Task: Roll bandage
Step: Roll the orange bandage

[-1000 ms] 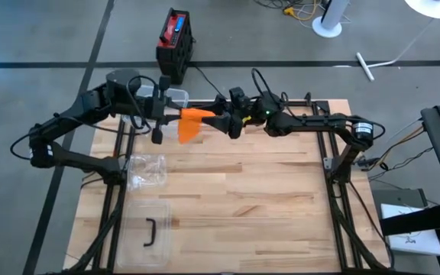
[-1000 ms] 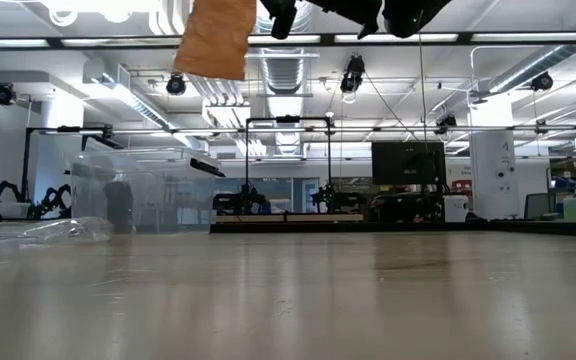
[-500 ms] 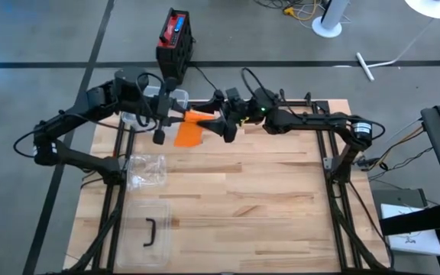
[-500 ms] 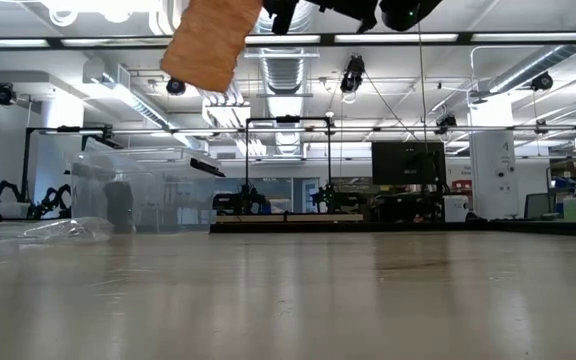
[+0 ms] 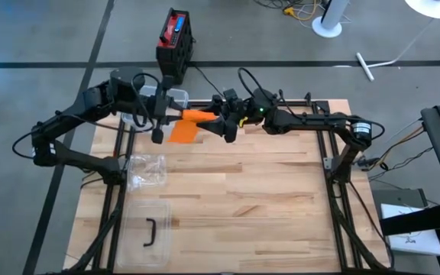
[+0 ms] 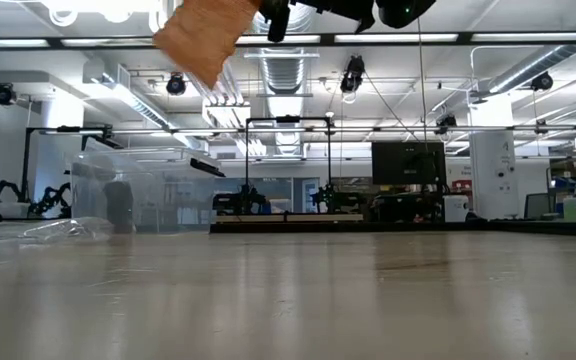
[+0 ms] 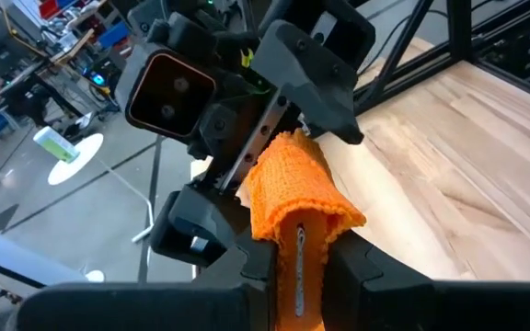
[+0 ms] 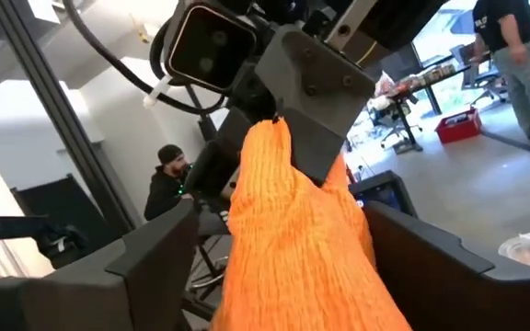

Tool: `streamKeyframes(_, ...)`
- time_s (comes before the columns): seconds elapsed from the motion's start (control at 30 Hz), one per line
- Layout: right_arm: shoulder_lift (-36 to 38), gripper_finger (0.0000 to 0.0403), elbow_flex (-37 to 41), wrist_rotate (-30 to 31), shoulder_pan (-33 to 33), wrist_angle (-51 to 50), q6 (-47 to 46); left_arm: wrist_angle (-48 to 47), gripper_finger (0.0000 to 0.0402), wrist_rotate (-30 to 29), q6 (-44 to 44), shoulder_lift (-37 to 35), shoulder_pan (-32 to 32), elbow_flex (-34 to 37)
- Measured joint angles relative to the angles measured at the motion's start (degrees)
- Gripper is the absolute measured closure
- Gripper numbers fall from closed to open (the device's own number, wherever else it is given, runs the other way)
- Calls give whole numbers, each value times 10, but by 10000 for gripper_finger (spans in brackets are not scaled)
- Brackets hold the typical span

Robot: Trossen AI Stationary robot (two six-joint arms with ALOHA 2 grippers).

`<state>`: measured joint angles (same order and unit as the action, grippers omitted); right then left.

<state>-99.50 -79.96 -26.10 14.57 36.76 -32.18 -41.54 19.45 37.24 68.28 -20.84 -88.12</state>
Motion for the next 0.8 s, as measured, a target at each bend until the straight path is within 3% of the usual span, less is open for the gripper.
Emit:
streamKeyframes(0.53,0,268,0,-8,0,-2,2,-2,363,-5,2,-9,0,0)
streamKeyframes(0.8,0,311,2,4,1,-4,64,-5,305,-63,-51,-15,1,0)
